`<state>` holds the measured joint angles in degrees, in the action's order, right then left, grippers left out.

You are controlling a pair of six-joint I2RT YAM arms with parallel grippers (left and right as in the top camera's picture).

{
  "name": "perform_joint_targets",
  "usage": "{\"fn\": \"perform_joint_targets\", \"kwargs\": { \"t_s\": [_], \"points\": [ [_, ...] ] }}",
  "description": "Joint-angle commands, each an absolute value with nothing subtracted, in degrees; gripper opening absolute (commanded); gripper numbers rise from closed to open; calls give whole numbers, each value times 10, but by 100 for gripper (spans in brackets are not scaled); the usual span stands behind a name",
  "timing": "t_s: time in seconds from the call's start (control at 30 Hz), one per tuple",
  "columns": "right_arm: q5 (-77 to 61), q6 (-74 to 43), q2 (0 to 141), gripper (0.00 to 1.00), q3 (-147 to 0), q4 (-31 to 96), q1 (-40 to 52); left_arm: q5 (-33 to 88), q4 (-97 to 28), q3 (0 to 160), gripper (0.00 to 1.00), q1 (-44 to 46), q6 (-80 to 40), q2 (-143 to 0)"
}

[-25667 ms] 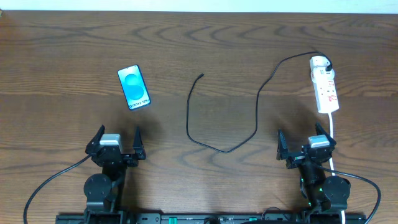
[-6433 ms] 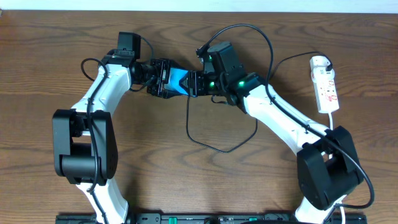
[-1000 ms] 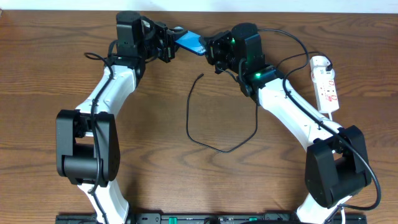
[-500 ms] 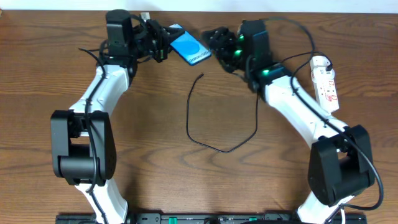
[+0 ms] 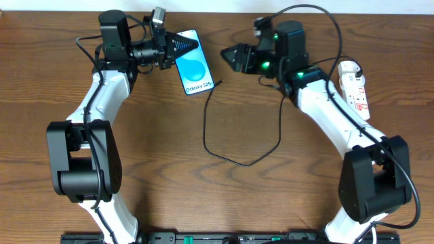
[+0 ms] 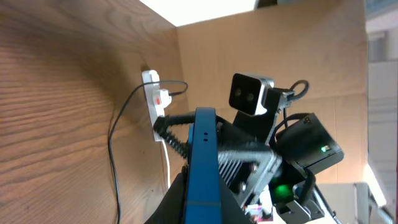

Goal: Plug charger to phone and switch on socket
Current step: 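Hold the phone upright with the left gripper, open right gripper, then move the right gripper to the black cable's USB-C plug and grasp it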

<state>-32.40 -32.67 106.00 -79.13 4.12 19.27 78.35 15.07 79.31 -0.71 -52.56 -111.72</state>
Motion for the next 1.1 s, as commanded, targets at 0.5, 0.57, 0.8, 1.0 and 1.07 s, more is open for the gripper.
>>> {"fn": "perform_joint_targets", "kwargs": {
  "t_s": [0.5,0.57,0.8,1.0,1.07],
  "points": [
    [-287,-298,1044,37,-799,121,206,736,151,799,7,-45,-630,-1109],
    [-270,-298,1044,36,-799,143,207,718,151,799,7,-51,-677,-1109],
    [-246,-325,1044,35,-799,187,219,714,151,799,7,-94,-745,-1109],
    [-216,-343,1060,35,-801,224,233,693,151,799,7,-147,-756,-1109],
    [-213,-342,1066,35,-811,239,235,682,151,799,8,-163,-762,-1109]
  ]
}}
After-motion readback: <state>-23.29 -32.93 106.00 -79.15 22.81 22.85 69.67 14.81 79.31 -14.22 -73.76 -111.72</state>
